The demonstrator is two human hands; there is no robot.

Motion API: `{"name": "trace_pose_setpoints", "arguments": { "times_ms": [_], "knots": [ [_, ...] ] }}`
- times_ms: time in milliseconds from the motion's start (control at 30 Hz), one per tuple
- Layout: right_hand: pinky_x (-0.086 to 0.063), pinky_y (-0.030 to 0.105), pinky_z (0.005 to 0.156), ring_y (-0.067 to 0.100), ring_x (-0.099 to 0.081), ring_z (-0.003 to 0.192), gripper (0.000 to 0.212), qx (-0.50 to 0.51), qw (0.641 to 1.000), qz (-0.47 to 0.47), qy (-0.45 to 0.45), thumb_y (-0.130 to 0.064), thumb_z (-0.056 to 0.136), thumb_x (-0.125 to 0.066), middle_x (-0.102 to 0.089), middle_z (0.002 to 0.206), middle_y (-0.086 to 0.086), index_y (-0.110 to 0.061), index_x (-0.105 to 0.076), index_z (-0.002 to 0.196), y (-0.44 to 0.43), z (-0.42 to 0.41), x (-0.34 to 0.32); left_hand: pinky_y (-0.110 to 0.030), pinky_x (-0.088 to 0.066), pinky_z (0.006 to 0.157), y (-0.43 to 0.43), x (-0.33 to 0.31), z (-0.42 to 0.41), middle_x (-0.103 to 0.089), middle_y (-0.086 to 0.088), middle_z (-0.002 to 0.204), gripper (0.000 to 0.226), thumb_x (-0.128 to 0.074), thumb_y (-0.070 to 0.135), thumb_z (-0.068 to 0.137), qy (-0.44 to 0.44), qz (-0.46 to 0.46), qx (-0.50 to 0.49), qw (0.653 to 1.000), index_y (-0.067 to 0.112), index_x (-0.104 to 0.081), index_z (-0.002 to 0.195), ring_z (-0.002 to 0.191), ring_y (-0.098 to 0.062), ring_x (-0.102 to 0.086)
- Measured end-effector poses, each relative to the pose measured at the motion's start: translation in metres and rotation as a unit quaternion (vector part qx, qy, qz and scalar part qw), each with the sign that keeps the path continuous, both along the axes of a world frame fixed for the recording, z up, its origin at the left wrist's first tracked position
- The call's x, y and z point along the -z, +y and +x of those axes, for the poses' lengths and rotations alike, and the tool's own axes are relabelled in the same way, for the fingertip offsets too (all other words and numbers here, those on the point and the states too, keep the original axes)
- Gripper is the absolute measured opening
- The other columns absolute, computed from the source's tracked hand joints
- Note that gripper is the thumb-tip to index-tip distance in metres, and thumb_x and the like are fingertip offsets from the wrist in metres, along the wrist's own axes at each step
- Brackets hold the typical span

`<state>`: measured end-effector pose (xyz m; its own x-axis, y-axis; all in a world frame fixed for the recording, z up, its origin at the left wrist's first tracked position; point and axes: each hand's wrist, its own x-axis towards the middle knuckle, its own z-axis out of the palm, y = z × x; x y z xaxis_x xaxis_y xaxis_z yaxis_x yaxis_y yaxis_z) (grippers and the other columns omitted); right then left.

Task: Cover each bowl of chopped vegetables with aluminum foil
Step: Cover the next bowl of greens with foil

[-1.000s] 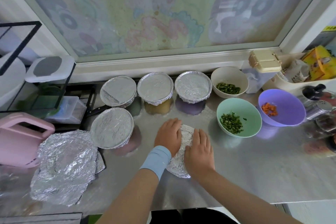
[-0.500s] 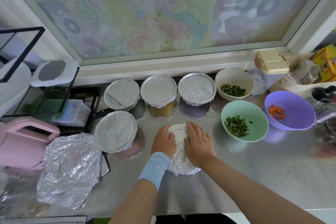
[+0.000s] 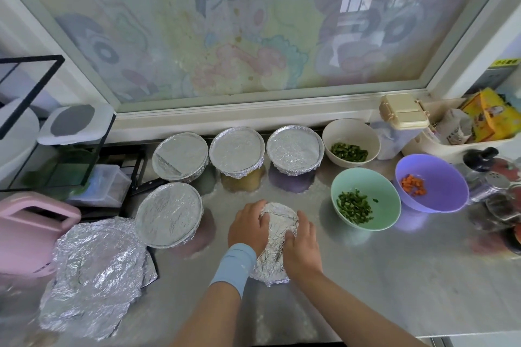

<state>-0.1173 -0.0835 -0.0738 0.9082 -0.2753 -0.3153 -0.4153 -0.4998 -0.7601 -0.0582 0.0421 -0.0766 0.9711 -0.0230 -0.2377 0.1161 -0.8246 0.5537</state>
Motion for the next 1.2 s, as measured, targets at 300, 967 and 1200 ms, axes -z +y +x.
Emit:
{"name": "trace_pose_setpoints", "arguments": {
  "times_ms": [300,967,1200],
  "knots": [
    [-0.027,0.036,0.113,0.025,-0.036,0.136,0.054,-0.161,0.986,-0.047,0.001,-0.021,0.099,-0.045,-0.033,0.152,0.002,-0.023,-0.029,0.15,-0.009,0.039,-0.002,-0.037,-0.038,0.107,0.013,-0.007,-0.006,-0.052,0.003,0.137,0.036,-0.042,0.024,0.099,0.051,-0.118,-0.165,0.978,0.028,-0.051,0.134,0.126,-0.022,-0.049],
    [-0.031,0.036,0.109,0.03,-0.04,0.131,0.049,0.014,0.992,0.067,0.105,-0.021,0.1,-0.046,-0.034,0.147,0.011,-0.02,-0.032,0.147,0.039,0.047,-0.018,-0.039,-0.04,0.107,0.063,-0.015,0.0,-0.055,-0.007,0.135,0.042,-0.041,0.011,0.097,0.119,-0.298,-0.223,0.92,0.013,-0.048,0.138,0.121,-0.029,-0.052],
    [-0.027,0.038,0.114,0.031,-0.034,0.137,0.051,-0.004,0.993,-0.006,0.119,-0.024,0.1,-0.042,-0.031,0.152,0.012,-0.02,-0.029,0.15,0.041,0.052,-0.016,-0.035,-0.036,0.107,0.07,-0.011,-0.001,-0.049,-0.009,0.142,0.041,-0.043,0.014,0.1,0.119,-0.245,-0.161,0.949,0.012,-0.042,0.141,0.127,-0.029,-0.049]
  ]
}}
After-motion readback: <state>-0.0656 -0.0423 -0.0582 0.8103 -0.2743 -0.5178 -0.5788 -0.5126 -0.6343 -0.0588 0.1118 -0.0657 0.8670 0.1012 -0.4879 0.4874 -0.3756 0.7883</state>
